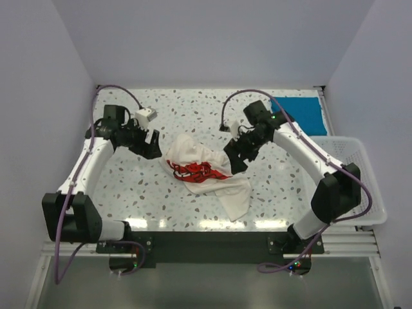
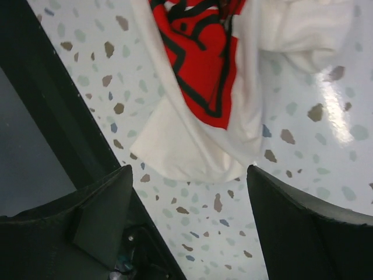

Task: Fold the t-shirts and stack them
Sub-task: Flatten the tshirt out

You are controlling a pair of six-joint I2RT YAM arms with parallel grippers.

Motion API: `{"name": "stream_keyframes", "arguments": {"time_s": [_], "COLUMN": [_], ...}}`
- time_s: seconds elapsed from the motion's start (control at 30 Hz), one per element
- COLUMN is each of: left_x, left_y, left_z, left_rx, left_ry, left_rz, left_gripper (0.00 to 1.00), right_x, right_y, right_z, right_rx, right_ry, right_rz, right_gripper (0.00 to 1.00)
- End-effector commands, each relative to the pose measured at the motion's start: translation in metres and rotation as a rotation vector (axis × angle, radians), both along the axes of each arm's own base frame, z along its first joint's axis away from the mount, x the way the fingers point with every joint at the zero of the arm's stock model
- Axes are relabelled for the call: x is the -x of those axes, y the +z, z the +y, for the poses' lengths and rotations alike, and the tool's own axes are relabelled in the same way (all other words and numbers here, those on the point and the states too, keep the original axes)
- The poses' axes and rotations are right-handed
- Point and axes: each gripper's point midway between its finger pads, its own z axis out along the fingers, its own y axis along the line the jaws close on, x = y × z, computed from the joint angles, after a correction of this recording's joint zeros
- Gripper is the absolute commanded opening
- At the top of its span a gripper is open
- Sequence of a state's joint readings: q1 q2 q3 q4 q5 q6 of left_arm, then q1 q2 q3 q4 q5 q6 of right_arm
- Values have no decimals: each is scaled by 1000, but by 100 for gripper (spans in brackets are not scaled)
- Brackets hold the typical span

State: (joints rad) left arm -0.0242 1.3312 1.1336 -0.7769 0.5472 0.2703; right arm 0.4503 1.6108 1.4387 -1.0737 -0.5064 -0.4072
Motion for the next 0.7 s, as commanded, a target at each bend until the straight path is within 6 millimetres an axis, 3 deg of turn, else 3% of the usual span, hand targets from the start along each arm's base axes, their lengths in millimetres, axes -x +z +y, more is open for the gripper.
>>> {"name": "stream_keyframes", "arguments": {"time_s": [0.0,0.13,0.37,0.43,0.47,0.5,0.53,0.57,0.6,0.63,0.67], "left_x": [-21,-48,-82,-82,-82,-83,-87,-90,-93,-103,-107], "left_y": [-26,-51,-83,-92,-92,-91,-85,-81,-74,-60,-52], "left_z": [-9,-21,-35,-39,-40,-41,-40,-39,-37,-31,-29], "left_rx": [6,20,82,90,97,99,103,113,129,151,166], "left_ry": [-38,4,52,42,39,39,42,47,54,76,81], "left_rz": [-8,57,130,166,177,181,177,174,167,147,137], "left_gripper": [88,88,77,57,48,32,25,18,6,2,0], "right_x": [14,27,2,-3,-6,-13,-18,-23,-36,-48,-57], "right_y": [-15,-58,-113,-121,-127,-129,-130,-130,-126,-122,-118], "right_z": [20,26,12,6,5,0,-3,-4,-2,-5,-5], "right_rx": [25,116,290,331,346,381,392,398,394,389,381], "right_ry": [167,202,160,150,148,136,129,123,113,90,79], "right_rz": [-99,-41,-60,-70,-77,-99,-107,-110,-128,-138,-145], "right_gripper": [81,78,69,63,50,43,37,20,9,0,0]}}
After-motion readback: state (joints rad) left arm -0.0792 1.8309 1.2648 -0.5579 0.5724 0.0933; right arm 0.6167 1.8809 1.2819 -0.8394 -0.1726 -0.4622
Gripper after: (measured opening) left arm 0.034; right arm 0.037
